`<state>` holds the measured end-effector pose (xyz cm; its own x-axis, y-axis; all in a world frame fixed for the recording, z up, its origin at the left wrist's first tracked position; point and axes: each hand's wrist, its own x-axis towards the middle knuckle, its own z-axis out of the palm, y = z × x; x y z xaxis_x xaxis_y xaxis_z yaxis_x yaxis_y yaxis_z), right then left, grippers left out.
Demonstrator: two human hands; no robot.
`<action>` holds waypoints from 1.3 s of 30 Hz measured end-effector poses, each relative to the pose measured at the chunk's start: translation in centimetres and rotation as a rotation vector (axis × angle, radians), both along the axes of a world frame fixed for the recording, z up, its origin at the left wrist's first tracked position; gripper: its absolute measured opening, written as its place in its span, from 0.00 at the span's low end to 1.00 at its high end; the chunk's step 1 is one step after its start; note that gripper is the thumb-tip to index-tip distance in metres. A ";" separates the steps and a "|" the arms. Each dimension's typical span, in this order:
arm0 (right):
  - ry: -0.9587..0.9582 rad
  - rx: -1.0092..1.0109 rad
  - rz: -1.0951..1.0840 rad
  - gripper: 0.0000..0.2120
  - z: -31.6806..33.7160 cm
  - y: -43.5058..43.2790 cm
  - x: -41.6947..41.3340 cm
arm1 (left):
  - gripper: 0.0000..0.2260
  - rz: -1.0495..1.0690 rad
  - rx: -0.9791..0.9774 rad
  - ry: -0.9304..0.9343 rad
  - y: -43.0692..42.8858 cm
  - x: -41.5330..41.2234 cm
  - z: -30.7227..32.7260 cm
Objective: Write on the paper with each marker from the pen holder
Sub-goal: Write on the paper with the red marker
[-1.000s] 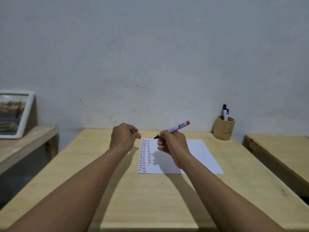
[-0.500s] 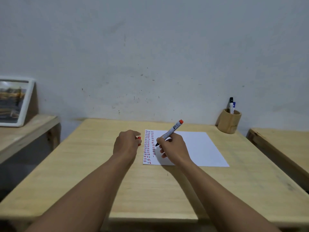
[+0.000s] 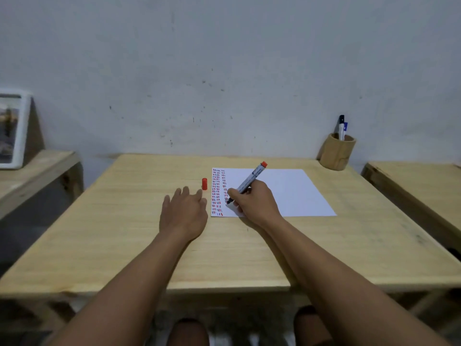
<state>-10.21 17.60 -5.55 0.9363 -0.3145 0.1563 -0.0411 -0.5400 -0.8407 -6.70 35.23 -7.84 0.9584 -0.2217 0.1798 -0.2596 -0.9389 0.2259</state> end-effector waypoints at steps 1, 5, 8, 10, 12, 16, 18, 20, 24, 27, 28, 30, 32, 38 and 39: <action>0.000 -0.004 0.001 0.12 0.0 0.0 0.0 | 0.22 -0.003 0.026 0.028 -0.1 0.0 0.1; 0.002 -0.011 0.009 0.12 -0.2 0.0 0.1 | 0.24 -0.010 0.054 0.082 -0.1 -0.1 0.2; -0.001 -0.008 0.018 0.11 -0.4 0.0 0.3 | 0.25 -0.014 0.057 0.088 -0.1 -0.1 0.3; 0.002 -0.013 0.022 0.11 -0.5 -0.1 0.4 | 0.25 -0.013 0.064 0.091 -0.1 -0.1 0.2; 0.001 -0.021 0.025 0.11 -0.5 -0.1 0.6 | 0.25 -0.014 0.067 0.092 -0.1 -0.1 0.1; 0.009 -0.028 0.031 0.10 -0.4 0.0 0.6 | 0.25 -0.013 0.069 0.096 -0.1 -0.1 0.1; 0.016 -0.039 0.038 0.11 -0.4 0.0 0.6 | 0.25 -0.011 0.070 0.096 -0.1 0.0 0.1; 0.025 -0.036 0.035 0.11 -0.2 -0.1 0.6 | 0.25 -0.014 0.069 0.093 -0.1 0.0 0.1; 0.014 0.006 0.019 0.11 -0.3 -0.1 0.5 | 0.24 -0.012 0.042 0.087 -0.1 0.0 -0.1; -0.009 0.093 -0.032 0.15 -0.5 -0.3 0.6 | 0.24 0.002 -0.002 0.077 -0.1 0.1 -0.2; -0.010 0.124 -0.041 0.15 -0.5 -0.4 0.7 | 0.23 0.012 -0.033 0.061 -0.1 0.0 0.0; -0.011 0.179 -0.043 0.14 -0.3 -0.5 0.7 | 0.19 0.061 -0.137 0.018 -0.4 0.0 0.6; -0.012 0.218 -0.041 0.14 -0.1 -0.5 0.7 | 0.17 0.119 -0.247 -0.015 -0.8 0.2 1.6; -0.075 0.328 -0.015 0.07 1.1 -1.0 0.5 | 0.20 0.048 -0.343 -0.017 -1.6 2.3 2.8; -0.083 0.348 0.004 0.06 1.4 -1.2 0.4 | 0.20 0.034 -0.323 -0.010 -1.6 2.7 2.8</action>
